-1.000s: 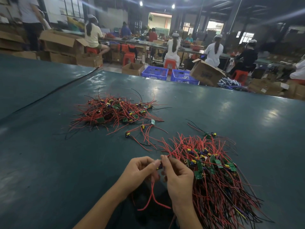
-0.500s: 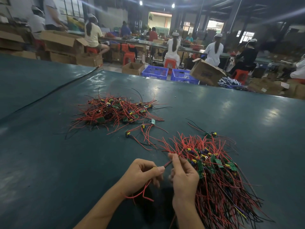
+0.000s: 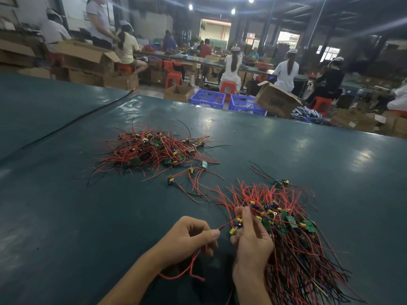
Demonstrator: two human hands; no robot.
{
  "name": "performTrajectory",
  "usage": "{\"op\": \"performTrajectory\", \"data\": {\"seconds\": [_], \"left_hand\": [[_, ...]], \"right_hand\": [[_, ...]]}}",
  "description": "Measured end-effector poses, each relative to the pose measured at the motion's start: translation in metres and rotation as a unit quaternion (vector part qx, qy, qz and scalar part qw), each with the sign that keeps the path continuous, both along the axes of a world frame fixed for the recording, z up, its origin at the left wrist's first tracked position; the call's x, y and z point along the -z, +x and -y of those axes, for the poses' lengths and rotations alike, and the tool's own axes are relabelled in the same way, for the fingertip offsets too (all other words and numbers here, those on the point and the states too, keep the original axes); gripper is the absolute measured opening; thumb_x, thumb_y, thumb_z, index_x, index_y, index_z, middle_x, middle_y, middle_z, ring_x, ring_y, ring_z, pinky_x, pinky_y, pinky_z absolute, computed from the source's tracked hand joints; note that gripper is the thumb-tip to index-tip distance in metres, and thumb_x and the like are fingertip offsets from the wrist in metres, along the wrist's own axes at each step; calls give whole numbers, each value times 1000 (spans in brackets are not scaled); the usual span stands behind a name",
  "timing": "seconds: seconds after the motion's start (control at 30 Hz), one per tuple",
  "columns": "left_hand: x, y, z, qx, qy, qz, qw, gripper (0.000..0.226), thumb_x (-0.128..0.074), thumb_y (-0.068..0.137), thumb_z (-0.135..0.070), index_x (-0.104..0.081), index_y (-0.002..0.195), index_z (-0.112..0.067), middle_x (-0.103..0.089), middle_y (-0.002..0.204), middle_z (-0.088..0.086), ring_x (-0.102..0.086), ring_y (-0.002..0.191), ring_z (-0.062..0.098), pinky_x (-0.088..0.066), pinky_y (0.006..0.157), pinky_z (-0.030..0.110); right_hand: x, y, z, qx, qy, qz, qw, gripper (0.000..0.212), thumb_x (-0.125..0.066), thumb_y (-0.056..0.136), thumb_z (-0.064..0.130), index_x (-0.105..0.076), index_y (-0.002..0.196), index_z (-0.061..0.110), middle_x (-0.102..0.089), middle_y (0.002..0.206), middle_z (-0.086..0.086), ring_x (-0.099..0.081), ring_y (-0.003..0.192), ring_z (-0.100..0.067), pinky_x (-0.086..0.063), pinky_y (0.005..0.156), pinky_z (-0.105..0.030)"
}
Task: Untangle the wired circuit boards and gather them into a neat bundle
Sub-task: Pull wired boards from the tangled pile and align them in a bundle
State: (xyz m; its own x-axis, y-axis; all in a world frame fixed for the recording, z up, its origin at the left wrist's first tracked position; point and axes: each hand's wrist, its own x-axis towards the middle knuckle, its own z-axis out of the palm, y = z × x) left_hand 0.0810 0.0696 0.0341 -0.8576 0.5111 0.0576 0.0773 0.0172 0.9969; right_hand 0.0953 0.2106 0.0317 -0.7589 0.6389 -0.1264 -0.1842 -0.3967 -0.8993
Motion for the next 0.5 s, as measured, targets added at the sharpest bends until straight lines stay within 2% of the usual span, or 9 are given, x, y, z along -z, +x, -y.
{"op": "performTrajectory", "data": {"seconds": [0.1, 0.17, 0.23, 0.3, 0.37, 0.4, 0.5], "left_hand": [[-1, -1, -3, -26, 4, -24, 999, 31, -61, 85, -47, -68, 65, -25, -65, 61, -6, -59, 57, 7, -45, 61, 20], [-1, -1, -2, -30, 23, -30, 999, 32, -59, 93, -36, -66, 64, -26, -62, 60, -10, -56, 56, 3, -44, 59, 14], [-2, -2, 1, -31, 28, -31, 999, 32, -59, 93, -35, -66, 63, -24, -61, 60, -8, -55, 57, 6, -44, 59, 16], [-3, -3, 3, -26, 13, -32, 999, 32, -61, 89, -39, -66, 63, -21, -62, 59, -4, -55, 56, 10, -43, 59, 19], [-5, -3, 3, -9, -8, -25, 1000, 30, -62, 87, -40, -68, 64, -21, -62, 56, -2, -54, 53, 12, -42, 58, 20], [-6, -2, 3, 2, -12, -21, 1000, 30, -63, 85, -41, -68, 64, -21, -62, 55, -2, -54, 52, 11, -41, 58, 19], [-9, 0, 1, 38, -16, -18, 999, 30, -63, 88, -34, -67, 63, -19, -61, 51, -6, -54, 48, 6, -40, 57, 15]], "right_hand": [[2, 4, 11, -104, 44, 24, 993, 20, -70, 86, 22, -78, 72, 10, -63, 58, 4, -45, 43, -2, -39, 42, -17], [1, 8, 22, -174, 44, 17, 984, 18, -69, 85, 18, -79, 72, 10, -71, 64, -2, -63, 56, -7, -50, 51, -17], [1, 9, 26, -187, 36, 17, 982, 19, -68, 86, 14, -79, 70, 11, -75, 74, -11, -71, 68, -15, -56, 61, -23], [2, 6, 23, -168, 28, 40, 984, 17, -70, 86, 15, -79, 72, 11, -70, 67, -11, -65, 62, -20, -55, 62, -30], [2, 3, 14, -132, 20, 56, 989, 18, -70, 87, 18, -79, 72, 12, -53, 53, -4, -46, 47, -13, -42, 48, -25], [2, 1, 9, -112, 11, 55, 992, 19, -70, 87, 18, -79, 71, 13, -51, 51, 0, -38, 43, -8, -36, 42, -22], [-2, -2, -2, -70, -43, 33, 996, 25, -69, 87, 11, -79, 65, 16, -64, 61, 1, -35, 40, -2, -28, 35, -17]]}}
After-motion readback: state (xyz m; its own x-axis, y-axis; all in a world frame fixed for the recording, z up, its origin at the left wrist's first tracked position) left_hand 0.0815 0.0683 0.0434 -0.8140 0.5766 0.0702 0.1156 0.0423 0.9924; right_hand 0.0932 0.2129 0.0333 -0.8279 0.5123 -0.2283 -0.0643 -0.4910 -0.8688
